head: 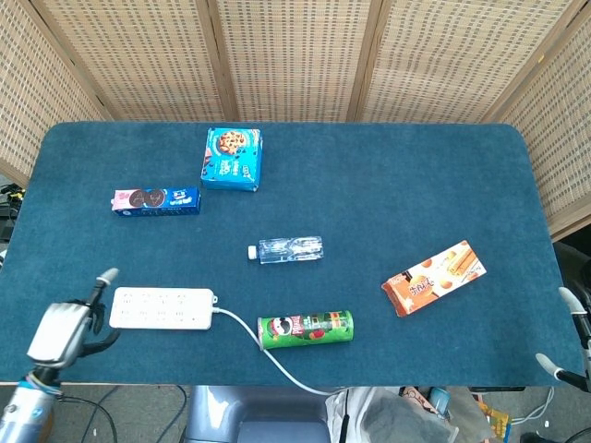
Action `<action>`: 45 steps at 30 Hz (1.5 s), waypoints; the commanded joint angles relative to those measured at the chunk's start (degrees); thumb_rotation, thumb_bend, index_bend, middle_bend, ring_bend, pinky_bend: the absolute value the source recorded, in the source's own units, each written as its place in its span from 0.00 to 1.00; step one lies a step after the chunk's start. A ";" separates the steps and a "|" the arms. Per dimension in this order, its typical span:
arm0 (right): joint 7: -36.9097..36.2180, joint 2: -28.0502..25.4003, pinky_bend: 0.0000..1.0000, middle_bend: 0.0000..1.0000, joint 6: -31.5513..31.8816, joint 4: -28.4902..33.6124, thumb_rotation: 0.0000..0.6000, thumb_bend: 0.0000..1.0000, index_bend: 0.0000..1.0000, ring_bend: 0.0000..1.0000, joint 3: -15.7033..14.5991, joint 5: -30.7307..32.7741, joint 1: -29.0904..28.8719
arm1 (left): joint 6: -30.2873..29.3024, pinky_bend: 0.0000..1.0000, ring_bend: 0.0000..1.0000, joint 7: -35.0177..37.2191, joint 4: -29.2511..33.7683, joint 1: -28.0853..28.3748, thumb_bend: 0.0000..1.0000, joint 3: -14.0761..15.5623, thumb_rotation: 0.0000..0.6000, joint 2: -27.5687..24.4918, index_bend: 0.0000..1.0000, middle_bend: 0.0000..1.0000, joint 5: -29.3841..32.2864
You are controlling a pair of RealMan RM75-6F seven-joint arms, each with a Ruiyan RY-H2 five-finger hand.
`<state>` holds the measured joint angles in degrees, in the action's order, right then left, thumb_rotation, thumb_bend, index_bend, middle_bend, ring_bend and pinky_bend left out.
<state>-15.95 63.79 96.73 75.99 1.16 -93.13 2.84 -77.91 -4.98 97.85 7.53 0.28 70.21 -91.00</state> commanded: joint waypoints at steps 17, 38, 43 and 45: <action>-2.22 -0.51 0.00 0.00 -0.73 -0.56 1.00 0.00 0.00 0.00 0.08 0.39 -0.31 | 13.89 0.98 1.00 -15.69 5.91 7.18 0.96 -0.83 1.00 8.61 0.28 1.00 16.95; -2.86 -0.63 0.00 0.00 -1.64 -0.69 1.00 0.00 0.00 0.00 0.19 1.02 -0.57 | 17.03 0.98 1.00 -19.00 3.99 11.32 0.96 -1.01 1.00 13.17 0.28 1.00 23.87; -3.04 -0.65 0.00 0.00 -1.89 -0.73 1.00 0.00 0.00 0.00 0.26 1.26 -0.63 | 17.21 0.98 1.00 -19.78 3.43 11.99 0.96 -0.82 1.00 13.55 0.28 1.00 25.42; -3.07 -0.64 0.00 0.00 -1.97 -0.77 1.00 0.00 0.00 0.00 0.24 1.23 -0.67 | 17.26 0.98 1.00 -19.69 3.29 12.20 0.96 -0.77 1.00 13.59 0.28 1.00 25.82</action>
<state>-19.02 63.15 94.77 75.23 1.40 -91.90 2.17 -60.65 -24.68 101.19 19.69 -0.51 83.77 -65.22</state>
